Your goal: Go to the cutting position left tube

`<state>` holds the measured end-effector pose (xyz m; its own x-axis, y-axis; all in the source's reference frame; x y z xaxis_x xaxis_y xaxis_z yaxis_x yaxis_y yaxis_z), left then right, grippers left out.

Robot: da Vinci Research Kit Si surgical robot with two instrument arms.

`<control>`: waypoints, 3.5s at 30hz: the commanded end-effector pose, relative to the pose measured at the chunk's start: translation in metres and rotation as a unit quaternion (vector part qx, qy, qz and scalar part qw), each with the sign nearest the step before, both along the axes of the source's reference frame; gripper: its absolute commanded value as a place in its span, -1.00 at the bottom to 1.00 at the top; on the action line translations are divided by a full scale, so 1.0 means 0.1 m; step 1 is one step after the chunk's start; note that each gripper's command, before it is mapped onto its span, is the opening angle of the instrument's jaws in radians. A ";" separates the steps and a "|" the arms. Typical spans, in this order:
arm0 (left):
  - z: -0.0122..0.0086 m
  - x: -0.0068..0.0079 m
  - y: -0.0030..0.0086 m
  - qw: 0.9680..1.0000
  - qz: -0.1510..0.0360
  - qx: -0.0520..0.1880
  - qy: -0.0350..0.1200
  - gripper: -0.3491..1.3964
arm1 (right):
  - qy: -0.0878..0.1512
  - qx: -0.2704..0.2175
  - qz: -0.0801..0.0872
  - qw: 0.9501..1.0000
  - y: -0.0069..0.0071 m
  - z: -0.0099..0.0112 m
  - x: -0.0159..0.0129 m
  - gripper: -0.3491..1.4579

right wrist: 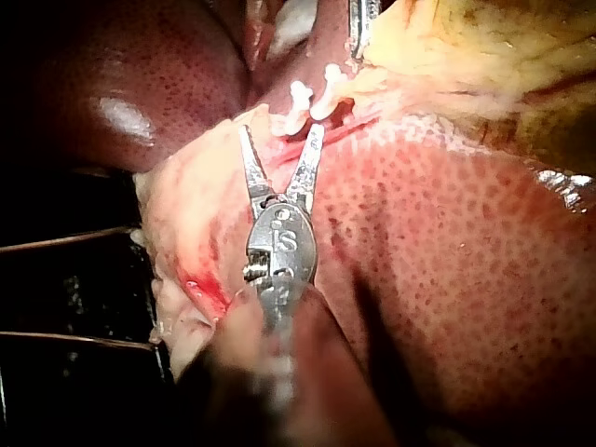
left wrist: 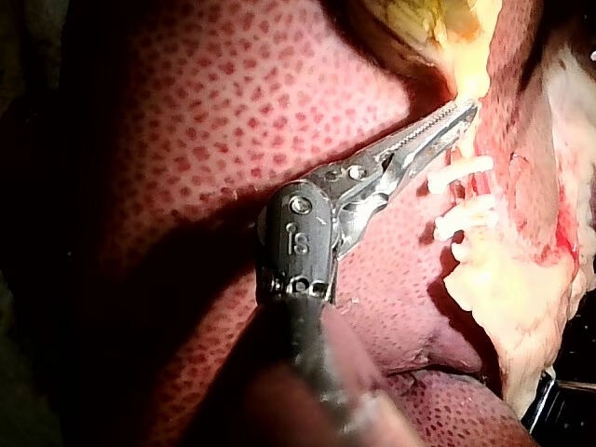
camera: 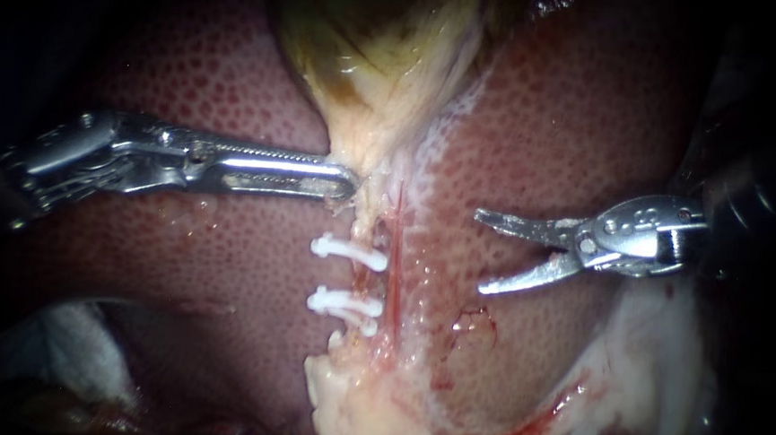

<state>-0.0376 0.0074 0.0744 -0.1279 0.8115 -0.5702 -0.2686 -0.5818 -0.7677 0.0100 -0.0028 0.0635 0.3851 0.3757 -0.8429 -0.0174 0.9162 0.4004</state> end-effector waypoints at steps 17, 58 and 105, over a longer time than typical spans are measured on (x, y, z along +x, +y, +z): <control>-0.097 0.074 0.031 0.999 -0.029 -0.011 -0.014 -1.00 | 0.003 0.001 -0.003 1.000 -0.001 0.003 0.002 0.97; -0.114 0.075 0.023 0.999 -0.038 -0.019 -0.017 -1.00 | -0.013 0.097 -0.045 0.994 -0.074 0.141 0.123 0.97; -0.111 0.065 0.020 0.999 -0.037 -0.020 -0.018 -1.00 | -0.003 0.158 -0.090 0.983 -0.085 0.171 0.192 0.91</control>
<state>-0.0311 0.0094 0.0633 -0.0482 0.7945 -0.6054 -0.2840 -0.5920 -0.7543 0.0292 -0.0113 0.0806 0.4747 0.5430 -0.6927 0.1313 0.7345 0.6658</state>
